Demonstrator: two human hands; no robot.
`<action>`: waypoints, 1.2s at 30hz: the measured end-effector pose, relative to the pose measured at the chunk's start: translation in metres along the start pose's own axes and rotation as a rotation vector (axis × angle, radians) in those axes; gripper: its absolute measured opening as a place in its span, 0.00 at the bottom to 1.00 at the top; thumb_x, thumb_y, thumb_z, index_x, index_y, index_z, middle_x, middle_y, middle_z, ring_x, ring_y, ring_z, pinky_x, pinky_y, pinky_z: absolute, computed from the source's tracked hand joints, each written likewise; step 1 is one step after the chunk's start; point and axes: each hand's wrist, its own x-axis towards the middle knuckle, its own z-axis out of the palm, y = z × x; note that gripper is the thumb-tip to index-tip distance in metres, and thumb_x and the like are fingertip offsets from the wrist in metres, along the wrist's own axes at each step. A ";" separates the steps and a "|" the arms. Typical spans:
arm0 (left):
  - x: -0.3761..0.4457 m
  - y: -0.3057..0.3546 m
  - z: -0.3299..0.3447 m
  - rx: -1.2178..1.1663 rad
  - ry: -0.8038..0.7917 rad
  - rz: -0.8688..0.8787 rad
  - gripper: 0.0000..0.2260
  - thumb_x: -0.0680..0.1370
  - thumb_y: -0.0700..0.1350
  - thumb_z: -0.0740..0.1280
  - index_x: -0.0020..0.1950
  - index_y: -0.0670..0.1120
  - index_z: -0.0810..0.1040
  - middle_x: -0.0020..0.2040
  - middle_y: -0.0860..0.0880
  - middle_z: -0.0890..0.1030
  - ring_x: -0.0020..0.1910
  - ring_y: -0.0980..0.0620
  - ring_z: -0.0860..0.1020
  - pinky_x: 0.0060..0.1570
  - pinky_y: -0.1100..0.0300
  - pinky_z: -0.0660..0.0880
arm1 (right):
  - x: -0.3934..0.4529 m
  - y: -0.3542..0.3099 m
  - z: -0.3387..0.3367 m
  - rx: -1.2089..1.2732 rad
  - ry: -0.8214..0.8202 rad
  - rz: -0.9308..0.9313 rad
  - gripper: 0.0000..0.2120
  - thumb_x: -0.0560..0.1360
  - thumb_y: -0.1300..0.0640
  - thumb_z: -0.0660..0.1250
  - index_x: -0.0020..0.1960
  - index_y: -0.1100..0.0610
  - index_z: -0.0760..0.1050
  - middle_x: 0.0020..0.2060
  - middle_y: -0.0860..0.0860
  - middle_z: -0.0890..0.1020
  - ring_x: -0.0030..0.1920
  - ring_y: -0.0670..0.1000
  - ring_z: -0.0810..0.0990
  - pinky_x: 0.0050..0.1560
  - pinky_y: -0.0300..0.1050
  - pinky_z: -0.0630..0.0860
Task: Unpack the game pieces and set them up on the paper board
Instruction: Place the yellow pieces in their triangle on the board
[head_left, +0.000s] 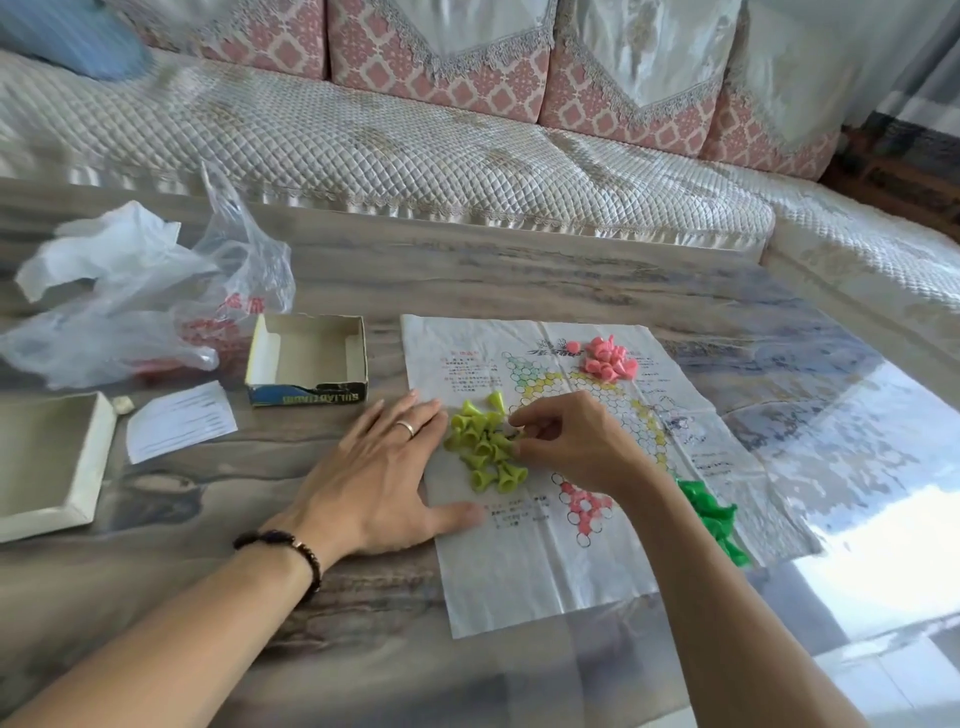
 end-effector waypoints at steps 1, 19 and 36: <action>0.000 0.000 0.001 -0.001 0.009 0.004 0.51 0.66 0.80 0.51 0.79 0.48 0.50 0.79 0.54 0.48 0.76 0.57 0.40 0.74 0.55 0.38 | 0.000 0.000 0.001 -0.010 -0.006 -0.005 0.09 0.70 0.59 0.74 0.50 0.55 0.83 0.32 0.44 0.79 0.28 0.36 0.74 0.31 0.29 0.69; 0.002 -0.001 0.001 -0.044 0.046 -0.026 0.53 0.63 0.81 0.53 0.78 0.49 0.51 0.79 0.55 0.48 0.76 0.59 0.39 0.74 0.54 0.37 | 0.037 0.017 -0.015 -0.140 0.099 0.050 0.08 0.74 0.63 0.70 0.52 0.60 0.81 0.38 0.48 0.81 0.39 0.47 0.80 0.39 0.34 0.77; 0.002 0.000 0.000 -0.058 0.047 -0.024 0.53 0.62 0.80 0.54 0.78 0.49 0.53 0.79 0.53 0.50 0.76 0.58 0.42 0.75 0.52 0.39 | 0.038 0.014 -0.010 -0.070 0.254 -0.036 0.14 0.71 0.61 0.71 0.55 0.51 0.77 0.44 0.47 0.77 0.38 0.46 0.76 0.40 0.40 0.76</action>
